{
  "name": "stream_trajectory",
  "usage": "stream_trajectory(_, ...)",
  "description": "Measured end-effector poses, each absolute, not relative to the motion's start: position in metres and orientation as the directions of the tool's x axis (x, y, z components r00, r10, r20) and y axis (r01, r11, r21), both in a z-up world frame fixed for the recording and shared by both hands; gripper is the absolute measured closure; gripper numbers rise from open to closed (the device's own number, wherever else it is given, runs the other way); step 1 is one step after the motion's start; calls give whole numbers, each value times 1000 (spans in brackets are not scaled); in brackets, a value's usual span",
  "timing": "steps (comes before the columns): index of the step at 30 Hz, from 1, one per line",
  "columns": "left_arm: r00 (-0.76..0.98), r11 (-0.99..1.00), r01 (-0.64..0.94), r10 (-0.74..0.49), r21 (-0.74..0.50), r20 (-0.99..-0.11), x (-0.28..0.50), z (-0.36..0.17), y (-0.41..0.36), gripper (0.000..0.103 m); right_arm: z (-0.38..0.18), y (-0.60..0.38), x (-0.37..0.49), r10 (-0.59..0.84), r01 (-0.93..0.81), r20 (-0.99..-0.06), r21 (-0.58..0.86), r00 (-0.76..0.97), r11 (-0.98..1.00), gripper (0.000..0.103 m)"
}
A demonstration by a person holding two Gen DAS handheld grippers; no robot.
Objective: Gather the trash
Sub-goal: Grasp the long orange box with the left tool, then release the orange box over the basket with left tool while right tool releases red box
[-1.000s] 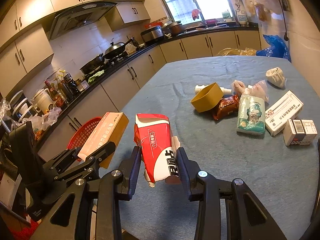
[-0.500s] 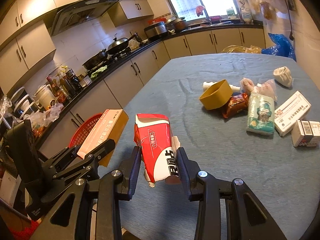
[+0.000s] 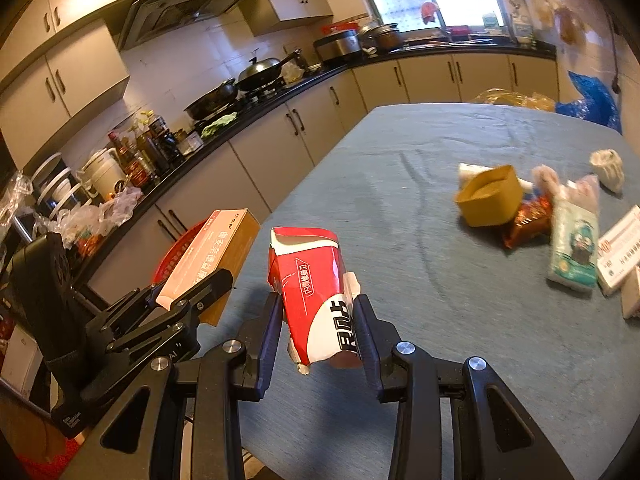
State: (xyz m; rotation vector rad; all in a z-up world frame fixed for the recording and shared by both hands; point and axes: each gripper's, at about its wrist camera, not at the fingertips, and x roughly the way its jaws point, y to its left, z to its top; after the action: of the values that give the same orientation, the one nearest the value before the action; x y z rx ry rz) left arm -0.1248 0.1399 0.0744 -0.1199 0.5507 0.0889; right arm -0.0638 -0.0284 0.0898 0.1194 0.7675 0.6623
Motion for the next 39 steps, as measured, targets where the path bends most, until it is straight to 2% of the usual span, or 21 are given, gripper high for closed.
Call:
stream_trajectory(11, 852, 959, -258, 166, -121, -497, -139, 85, 210, 58, 103, 26, -51, 639, -584, -613, 331, 464, 741, 64)
stream_trajectory(21, 816, 916, -378, 263, -132, -515, -149, 77, 273, 58, 113, 91, -41, 692, -653, -621, 356, 369, 668, 64)
stream_trajectory(39, 771, 885, -442, 294, -143, -565, -130, 58, 320, 58, 90, 196, 2, 767, -655, -618, 509, 173, 558, 63)
